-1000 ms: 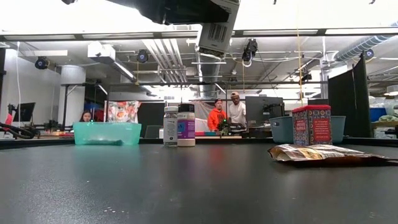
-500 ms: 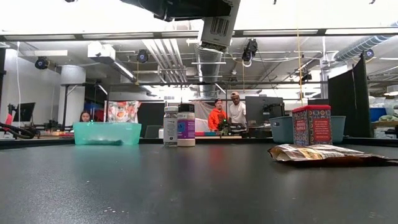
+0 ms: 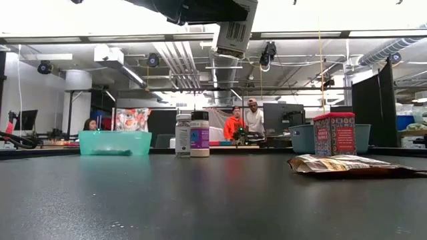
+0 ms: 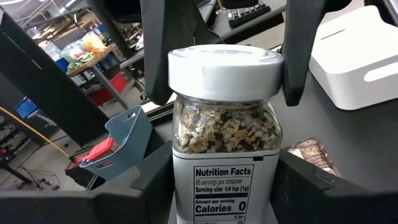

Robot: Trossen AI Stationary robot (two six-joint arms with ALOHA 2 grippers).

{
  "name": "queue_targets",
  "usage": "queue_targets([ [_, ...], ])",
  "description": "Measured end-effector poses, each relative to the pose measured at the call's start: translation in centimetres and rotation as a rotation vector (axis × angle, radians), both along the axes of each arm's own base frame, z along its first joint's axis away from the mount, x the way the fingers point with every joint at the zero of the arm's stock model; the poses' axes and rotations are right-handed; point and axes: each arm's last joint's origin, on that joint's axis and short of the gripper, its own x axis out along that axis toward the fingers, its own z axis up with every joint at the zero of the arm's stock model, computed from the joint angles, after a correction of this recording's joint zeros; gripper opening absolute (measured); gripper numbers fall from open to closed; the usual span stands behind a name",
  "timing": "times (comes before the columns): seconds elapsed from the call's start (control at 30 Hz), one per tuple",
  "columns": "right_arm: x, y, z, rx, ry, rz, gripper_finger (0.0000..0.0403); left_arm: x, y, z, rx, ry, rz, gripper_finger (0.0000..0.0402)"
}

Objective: Sort spices by type
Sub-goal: Put the bottom white seasoning bottle into the white bin

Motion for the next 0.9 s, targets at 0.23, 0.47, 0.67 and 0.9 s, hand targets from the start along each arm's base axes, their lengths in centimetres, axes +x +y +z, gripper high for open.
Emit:
queue_targets([
  [0.23,-0.1,-0.1,0.9,0.012,0.031,-0.001,0.0198,0.0,-0.1,0.2,-0.062,-0.024,-0.004,0.0249],
  [0.47,-1.8,-0.7,3.2,0.1,0.137,-0.006,0.0198,0.0,-0.1,0.0,-0.041,-0.005,-0.009,0.0293],
  [0.67,-6.2,-0.2,5.0,0.263,0.214,0.006,0.0198,0.0,-0.2,0.1,-0.055,-0.014,-0.008,0.0301],
  [0.9,-12.8,3.3,5.4,0.461,0.187,0.064,0.0198,0.1,-0.3,0.6,-0.151,-0.053,0.006,0.0301],
])
